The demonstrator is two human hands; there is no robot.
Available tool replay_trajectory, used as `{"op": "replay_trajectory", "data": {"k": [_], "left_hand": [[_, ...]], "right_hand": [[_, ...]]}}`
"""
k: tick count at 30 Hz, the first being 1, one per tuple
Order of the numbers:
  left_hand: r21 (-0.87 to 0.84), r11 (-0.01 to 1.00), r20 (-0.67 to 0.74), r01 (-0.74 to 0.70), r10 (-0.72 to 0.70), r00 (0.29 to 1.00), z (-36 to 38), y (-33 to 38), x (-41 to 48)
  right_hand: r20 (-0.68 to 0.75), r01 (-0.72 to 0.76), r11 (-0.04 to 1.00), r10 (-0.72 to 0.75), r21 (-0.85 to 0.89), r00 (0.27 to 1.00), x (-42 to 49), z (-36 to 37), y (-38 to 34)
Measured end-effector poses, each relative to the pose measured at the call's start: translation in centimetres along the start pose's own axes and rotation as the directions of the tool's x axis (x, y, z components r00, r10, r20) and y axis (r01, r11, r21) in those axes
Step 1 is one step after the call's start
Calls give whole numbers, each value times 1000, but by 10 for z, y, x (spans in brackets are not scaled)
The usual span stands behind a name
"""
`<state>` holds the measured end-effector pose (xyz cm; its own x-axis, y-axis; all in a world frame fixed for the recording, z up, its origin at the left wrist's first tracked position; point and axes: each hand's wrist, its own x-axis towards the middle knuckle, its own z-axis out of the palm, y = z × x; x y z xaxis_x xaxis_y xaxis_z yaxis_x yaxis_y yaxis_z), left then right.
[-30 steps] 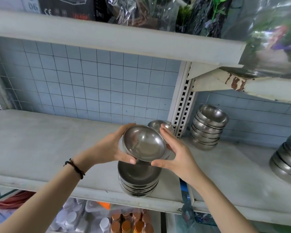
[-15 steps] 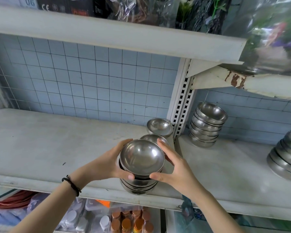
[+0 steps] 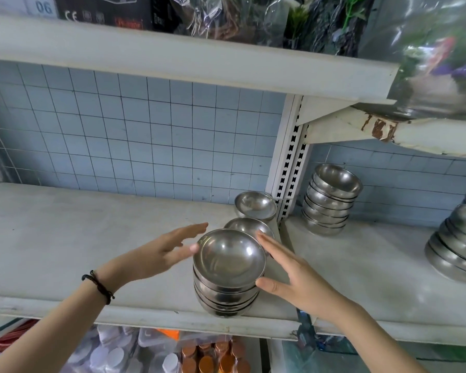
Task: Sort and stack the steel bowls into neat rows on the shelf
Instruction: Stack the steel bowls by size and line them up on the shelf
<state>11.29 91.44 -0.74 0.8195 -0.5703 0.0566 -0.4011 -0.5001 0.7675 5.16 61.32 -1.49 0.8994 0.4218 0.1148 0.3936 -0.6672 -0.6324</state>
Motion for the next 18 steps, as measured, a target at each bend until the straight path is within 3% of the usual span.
{"op": "replay_trajectory", "data": {"k": [3,6,11,18], "left_hand": [[41,999,-76,8,-5,997,-13,-2,5],[201,980,-118,7,18,993,-23,-7,11],[633,774,-85,26,36,996,-32,-22,39],[796,600,74,-76,28,997,-5,-30,91]], "right_hand": [[-13,-11,999,10,-52,1000,-2,-15,2],[-9,-25,992,24,-125,1000,-5,-29,9],[46,-77,915,103,-396,994,5,-50,27],[76,-99,823,169,-560,983,40,-49,59]]}}
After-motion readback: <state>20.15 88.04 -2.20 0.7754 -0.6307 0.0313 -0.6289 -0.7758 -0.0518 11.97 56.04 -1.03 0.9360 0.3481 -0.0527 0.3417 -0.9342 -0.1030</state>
